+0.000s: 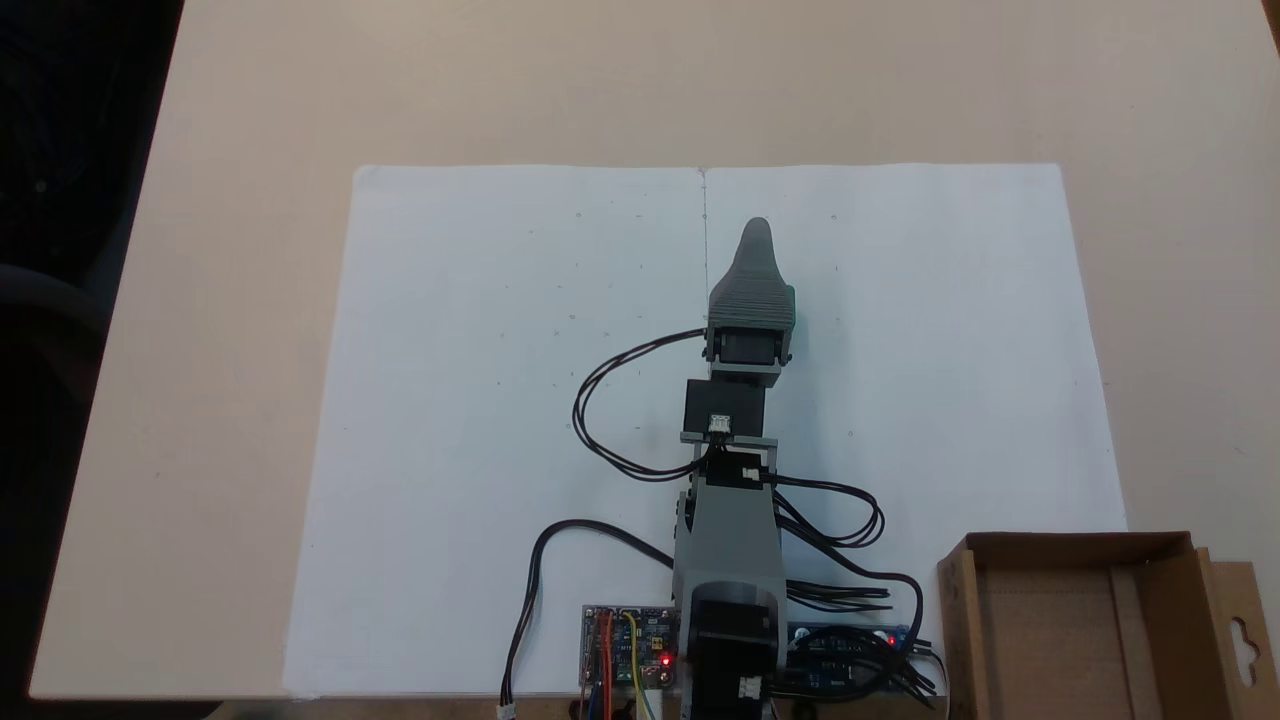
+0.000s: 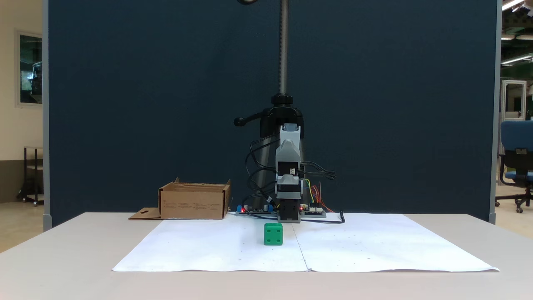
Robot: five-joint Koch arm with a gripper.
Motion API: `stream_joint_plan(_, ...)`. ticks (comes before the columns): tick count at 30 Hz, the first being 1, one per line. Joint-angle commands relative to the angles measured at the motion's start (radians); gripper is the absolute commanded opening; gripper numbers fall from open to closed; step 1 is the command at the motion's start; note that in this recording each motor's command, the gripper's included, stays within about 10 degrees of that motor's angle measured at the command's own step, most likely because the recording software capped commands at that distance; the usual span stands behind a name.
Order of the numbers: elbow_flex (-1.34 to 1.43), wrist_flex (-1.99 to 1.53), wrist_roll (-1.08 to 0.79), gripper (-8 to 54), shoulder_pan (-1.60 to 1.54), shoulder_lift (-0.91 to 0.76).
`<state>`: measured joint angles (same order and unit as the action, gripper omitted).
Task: Grasp a green dice and put it in the bin.
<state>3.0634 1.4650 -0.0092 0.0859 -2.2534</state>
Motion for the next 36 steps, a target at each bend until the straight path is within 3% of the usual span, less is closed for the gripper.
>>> stream_joint_plan(1, 0.067, -0.086, -0.06, 43.1, -0.104, -0.109)
stream_joint_plan(36, 0.069, -0.072, -0.061, 44.0, -0.103, -0.11)
